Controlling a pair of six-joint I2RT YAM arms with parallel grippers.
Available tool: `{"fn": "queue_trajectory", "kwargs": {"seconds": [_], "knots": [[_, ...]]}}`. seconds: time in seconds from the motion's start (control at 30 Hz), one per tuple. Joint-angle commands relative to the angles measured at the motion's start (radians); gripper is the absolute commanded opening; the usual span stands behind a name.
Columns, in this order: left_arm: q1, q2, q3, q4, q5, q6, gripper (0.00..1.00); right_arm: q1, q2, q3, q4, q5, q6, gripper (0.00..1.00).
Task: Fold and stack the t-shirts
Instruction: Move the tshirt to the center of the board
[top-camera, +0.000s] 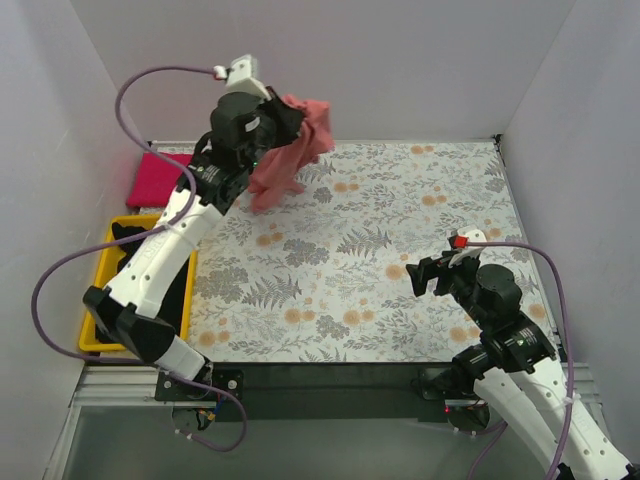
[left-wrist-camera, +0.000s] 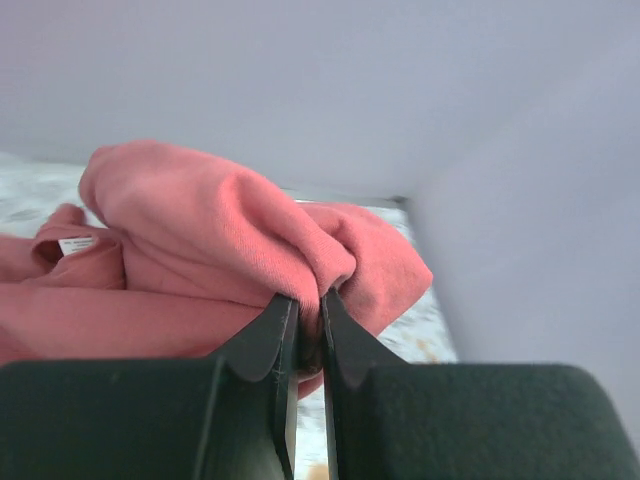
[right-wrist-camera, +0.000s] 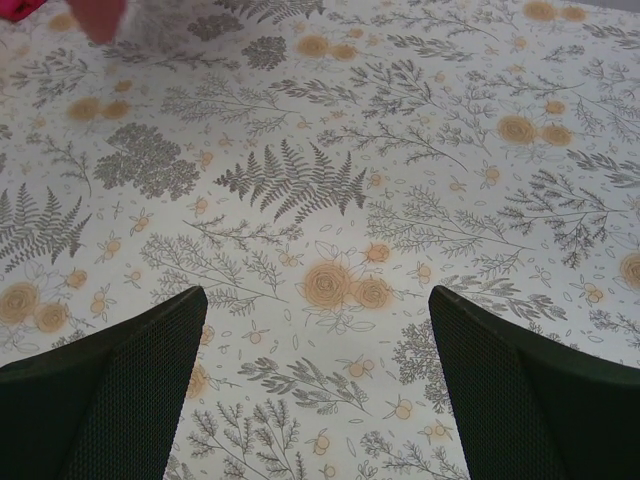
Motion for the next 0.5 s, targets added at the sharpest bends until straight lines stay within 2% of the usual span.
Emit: {"fn": "queue_trajectory", "kwargs": {"seconds": [0.0,0.03,0.13,0.17,0.23,0.27,0.3,0.33,0.47], "knots": [[-0.128,0.123,0.227,0.061,0.159,0.020,0.00,0.000,-0.022,0.005,0.050,0.042,-0.005,0.98],[-0.166,0.144,0.263,0.075,0.178,0.016,0.00,0.000,-0.026,0.007,0.050,0.052,-0.005,0.98],[-0.179,0.188,0.276,0.153,0.208,-0.027,0.00,0.000,-0.045,0.013,0.044,0.076,-0.003,0.98],[-0.179,0.186,0.250,0.199,0.207,-0.027,0.00,0.000,-0.057,0.018,0.036,0.078,-0.003,0.98],[-0.179,0.166,0.102,0.300,0.176,-0.012,0.01,0.000,-0.064,0.036,0.021,0.075,-0.008,0.98],[-0.179,0.130,0.031,0.345,0.169,0.006,0.09,0.000,-0.065,0.045,0.012,0.073,-0.009,0.98],[-0.177,0.110,-0.039,0.380,0.153,0.009,0.13,0.000,-0.066,0.066,-0.016,0.078,-0.014,0.98],[-0.177,0.087,-0.206,0.447,0.105,0.016,0.15,0.000,-0.060,0.079,-0.030,0.081,-0.017,0.98],[-0.140,-0.059,-0.584,0.465,-0.106,-0.061,0.44,0.000,-0.035,0.142,-0.100,0.086,-0.029,0.98]]}}
